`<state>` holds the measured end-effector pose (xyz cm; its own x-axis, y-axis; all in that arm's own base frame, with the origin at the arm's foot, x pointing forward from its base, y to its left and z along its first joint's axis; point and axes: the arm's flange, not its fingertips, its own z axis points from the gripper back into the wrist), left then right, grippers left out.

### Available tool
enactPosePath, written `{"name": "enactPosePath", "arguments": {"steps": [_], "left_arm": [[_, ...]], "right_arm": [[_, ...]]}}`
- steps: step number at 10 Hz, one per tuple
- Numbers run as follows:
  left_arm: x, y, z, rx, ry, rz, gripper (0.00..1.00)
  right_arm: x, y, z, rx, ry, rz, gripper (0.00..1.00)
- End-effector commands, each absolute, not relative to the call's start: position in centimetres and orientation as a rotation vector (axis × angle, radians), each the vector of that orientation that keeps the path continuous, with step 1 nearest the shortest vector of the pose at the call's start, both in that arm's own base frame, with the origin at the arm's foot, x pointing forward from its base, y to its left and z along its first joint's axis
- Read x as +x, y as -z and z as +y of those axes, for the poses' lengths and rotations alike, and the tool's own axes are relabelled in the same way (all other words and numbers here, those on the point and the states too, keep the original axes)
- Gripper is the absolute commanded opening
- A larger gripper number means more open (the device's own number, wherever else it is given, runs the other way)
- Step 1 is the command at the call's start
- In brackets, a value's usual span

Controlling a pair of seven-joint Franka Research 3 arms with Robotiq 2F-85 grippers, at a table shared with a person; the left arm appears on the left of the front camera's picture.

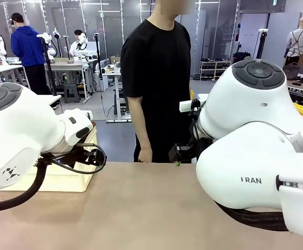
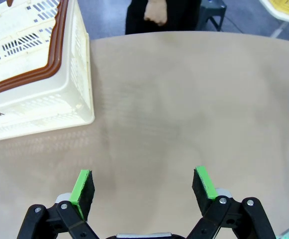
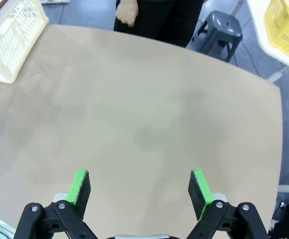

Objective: Place the drinks into the Shopping basket.
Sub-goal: Pick up one drink and place it into the Shopping basket.

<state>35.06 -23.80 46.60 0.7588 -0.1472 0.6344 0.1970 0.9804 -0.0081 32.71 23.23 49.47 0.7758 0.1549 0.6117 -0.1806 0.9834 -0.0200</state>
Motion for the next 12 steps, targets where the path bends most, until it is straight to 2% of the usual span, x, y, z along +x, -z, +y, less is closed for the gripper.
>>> {"name": "enactPosePath", "arguments": {"steps": [1, 4, 12], "left_arm": [[34.5, -45.0, -22.1, 0.010, 0.251, -0.684, 1.00], [34.8, -43.0, -17.3, 0.056, 0.231, -0.620, 1.00], [37.0, -36.7, -8.6, 0.117, 0.041, -0.464, 1.00]], "right_arm": [[32.6, -47.1, 21.5, 0.031, -0.259, -0.713, 1.00], [33.8, -44.7, 18.2, -0.036, -0.224, -0.629, 1.00], [37.7, -39.9, 10.9, 0.003, 0.028, -0.454, 1.00]]}}
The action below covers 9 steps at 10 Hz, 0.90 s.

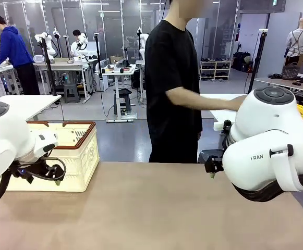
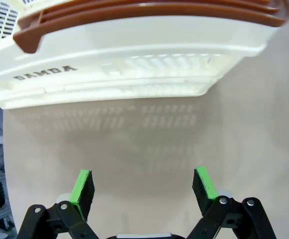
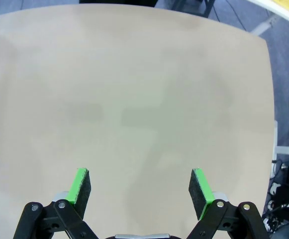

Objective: Place the drinks into the Shopping basket.
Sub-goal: Pick up one drink and place it into the Shopping basket.

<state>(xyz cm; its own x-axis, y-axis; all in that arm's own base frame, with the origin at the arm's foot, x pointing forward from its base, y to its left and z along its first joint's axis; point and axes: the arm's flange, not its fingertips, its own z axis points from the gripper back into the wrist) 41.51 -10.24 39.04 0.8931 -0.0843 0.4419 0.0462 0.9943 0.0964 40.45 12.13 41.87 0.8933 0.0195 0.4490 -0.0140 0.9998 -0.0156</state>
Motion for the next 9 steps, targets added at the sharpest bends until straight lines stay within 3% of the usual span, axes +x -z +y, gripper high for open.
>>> {"name": "enactPosePath", "arguments": {"steps": [1, 5, 6, 7, 9], "left_arm": [[37.0, -36.4, -8.0, 0.109, 0.020, -0.463, 1.00], [37.3, -36.1, -7.4, 0.090, 0.004, -0.454, 1.00], [37.3, -36.1, -7.3, 0.132, -0.012, -0.440, 1.00], [42.1, -38.2, -8.2, 0.083, 0.021, -0.439, 1.00], [42.1, -38.2, -8.2, 0.083, 0.021, -0.439, 1.00]], "right_arm": [[37.8, -39.5, 10.4, 0.010, 0.052, -0.438, 1.00], [37.9, -39.6, 10.1, -0.009, 0.083, -0.409, 1.00], [40.9, -40.5, 10.5, 0.007, 0.056, -0.403, 1.00], [40.9, -40.5, 10.5, 0.007, 0.056, -0.403, 1.00], [40.9, -40.5, 10.5, 0.007, 0.056, -0.403, 1.00]]}}
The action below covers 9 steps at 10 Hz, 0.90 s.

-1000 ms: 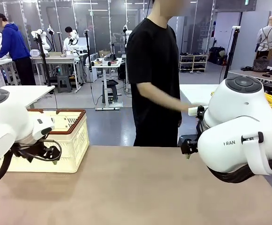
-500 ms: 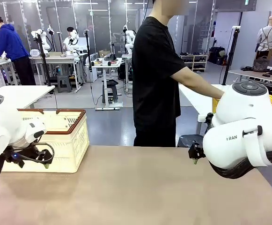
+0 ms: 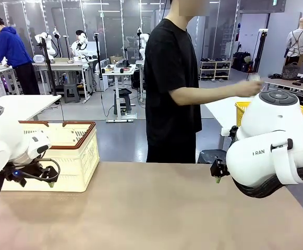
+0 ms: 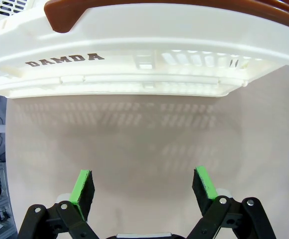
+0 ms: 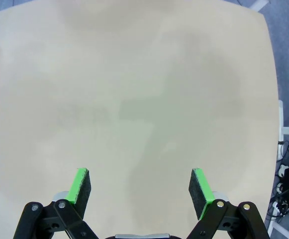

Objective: Place the drinks into the Shopping basket.
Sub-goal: Pick up one drink and place it into the Shopping basket.

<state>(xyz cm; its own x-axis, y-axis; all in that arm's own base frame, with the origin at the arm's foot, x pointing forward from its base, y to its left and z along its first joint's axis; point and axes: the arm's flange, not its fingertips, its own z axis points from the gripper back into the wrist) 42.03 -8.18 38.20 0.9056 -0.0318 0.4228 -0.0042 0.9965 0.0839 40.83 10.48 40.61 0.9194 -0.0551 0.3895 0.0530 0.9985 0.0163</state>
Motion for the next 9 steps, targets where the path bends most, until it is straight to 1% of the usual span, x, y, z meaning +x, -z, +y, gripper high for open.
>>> {"name": "enactPosePath", "arguments": {"steps": [1, 9], "left_arm": [[42.05, -38.20, -8.23, 0.083, 0.021, -0.439, 1.00], [42.05, -38.20, -8.23, 0.083, 0.021, -0.439, 1.00]], "right_arm": [[40.90, -40.52, 10.46, 0.007, 0.056, -0.403, 1.00], [40.90, -40.52, 10.46, 0.007, 0.056, -0.403, 1.00]]}}
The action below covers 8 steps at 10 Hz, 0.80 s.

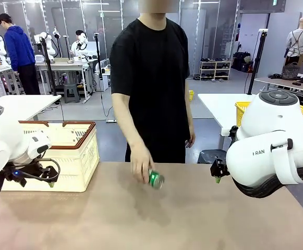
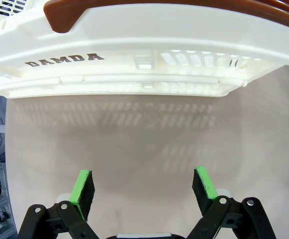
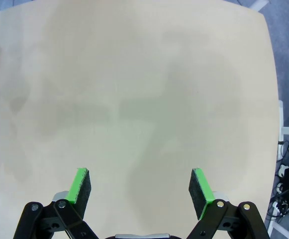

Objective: Place the drinks into the Shopping basket.
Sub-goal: Pick up one drink and place it into the Shopping basket.

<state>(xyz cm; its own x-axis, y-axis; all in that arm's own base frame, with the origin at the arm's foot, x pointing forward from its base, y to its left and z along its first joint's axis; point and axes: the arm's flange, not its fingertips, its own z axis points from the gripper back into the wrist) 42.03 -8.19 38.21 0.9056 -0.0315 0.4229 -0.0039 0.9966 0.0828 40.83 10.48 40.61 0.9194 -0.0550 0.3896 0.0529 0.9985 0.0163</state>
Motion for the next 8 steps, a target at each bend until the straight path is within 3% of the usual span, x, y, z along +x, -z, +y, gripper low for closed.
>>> {"name": "enactPosePath", "arguments": {"steps": [1, 8], "left_arm": [[42.05, -38.20, -8.23, 0.083, 0.021, -0.439, 1.00], [42.03, -38.21, -8.18, 0.082, 0.014, -0.438, 1.00]], "right_arm": [[40.90, -40.52, 10.46, 0.007, 0.056, -0.403, 1.00], [40.90, -40.52, 10.46, 0.007, 0.056, -0.403, 1.00]]}}
